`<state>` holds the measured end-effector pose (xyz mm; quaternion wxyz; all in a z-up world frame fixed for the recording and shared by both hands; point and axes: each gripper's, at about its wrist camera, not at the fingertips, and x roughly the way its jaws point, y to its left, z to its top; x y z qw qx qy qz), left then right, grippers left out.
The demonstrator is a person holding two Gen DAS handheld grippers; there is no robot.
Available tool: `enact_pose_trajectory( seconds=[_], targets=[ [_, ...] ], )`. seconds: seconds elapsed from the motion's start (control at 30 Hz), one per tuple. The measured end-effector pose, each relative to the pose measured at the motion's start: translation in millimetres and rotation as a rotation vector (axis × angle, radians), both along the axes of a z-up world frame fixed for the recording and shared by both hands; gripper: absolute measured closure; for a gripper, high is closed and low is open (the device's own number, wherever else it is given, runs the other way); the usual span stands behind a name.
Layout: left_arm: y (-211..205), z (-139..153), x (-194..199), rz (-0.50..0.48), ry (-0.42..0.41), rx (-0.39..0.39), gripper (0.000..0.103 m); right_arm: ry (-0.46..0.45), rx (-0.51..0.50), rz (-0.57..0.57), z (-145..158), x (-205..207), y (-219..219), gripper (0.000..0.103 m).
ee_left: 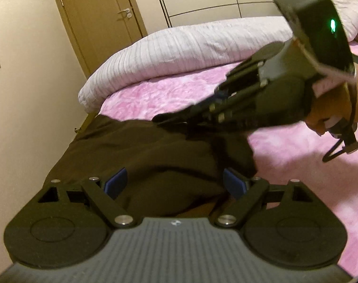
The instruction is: Fold clothes
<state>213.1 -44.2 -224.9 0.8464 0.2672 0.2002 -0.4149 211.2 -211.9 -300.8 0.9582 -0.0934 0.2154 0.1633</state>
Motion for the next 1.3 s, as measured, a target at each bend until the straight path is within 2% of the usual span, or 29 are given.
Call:
enact_pose_trajectory(
  seconds=[0.1,0.2,0.33,0.4,0.47,0.57,0.7,0.83,1.03,1.13,1.17,1.23,1.3],
  targets=[
    [-23,9,-11,-0.036,-0.002,-0.022,0.017,-0.047,0.118,-0.056,28,-15,-36,0.094],
    [-54,22,-28,-0.086,-0.009,-0.055,0.017,-0.130,0.228,-0.167,70,-37,-96,0.095],
    [-103,41,-57,-0.185,-0.010,-0.102,0.017,-0.312,0.317,-0.419,127,-103,-216,0.095],
    [-129,46,-73,-0.237,-0.007,-0.109,0.016,-0.386,0.309,-0.574,139,-152,-277,0.095],
    [-159,44,-87,-0.278,0.001,-0.104,0.016,-0.399,0.341,-0.742,130,-201,-338,0.095],
    [-203,36,-111,-0.333,0.023,-0.074,0.015,-0.299,0.447,-0.952,86,-259,-416,0.094],
    [-260,14,-132,-0.377,0.056,-0.016,0.015,-0.143,0.591,-1.115,16,-304,-474,0.094],
    [-307,-9,-149,-0.367,0.082,0.048,0.015,-0.059,0.693,-1.144,-23,-315,-495,0.094],
    [-356,-40,-146,-0.303,0.050,0.098,0.016,-0.095,0.748,-1.029,-8,-329,-503,0.094],
    [-377,-54,-140,-0.262,0.023,0.117,0.018,-0.152,0.658,-1.053,8,-363,-498,0.094],
    [-383,-59,-138,-0.247,0.018,0.122,0.018,-0.140,0.622,-1.070,6,-370,-496,0.094],
    [-386,-63,-125,-0.209,0.035,0.118,0.022,-0.069,0.572,-1.093,-5,-381,-494,0.094],
    [-384,-65,-116,-0.200,0.043,0.119,0.028,0.035,0.594,-1.088,-25,-386,-501,0.094]
  ],
)
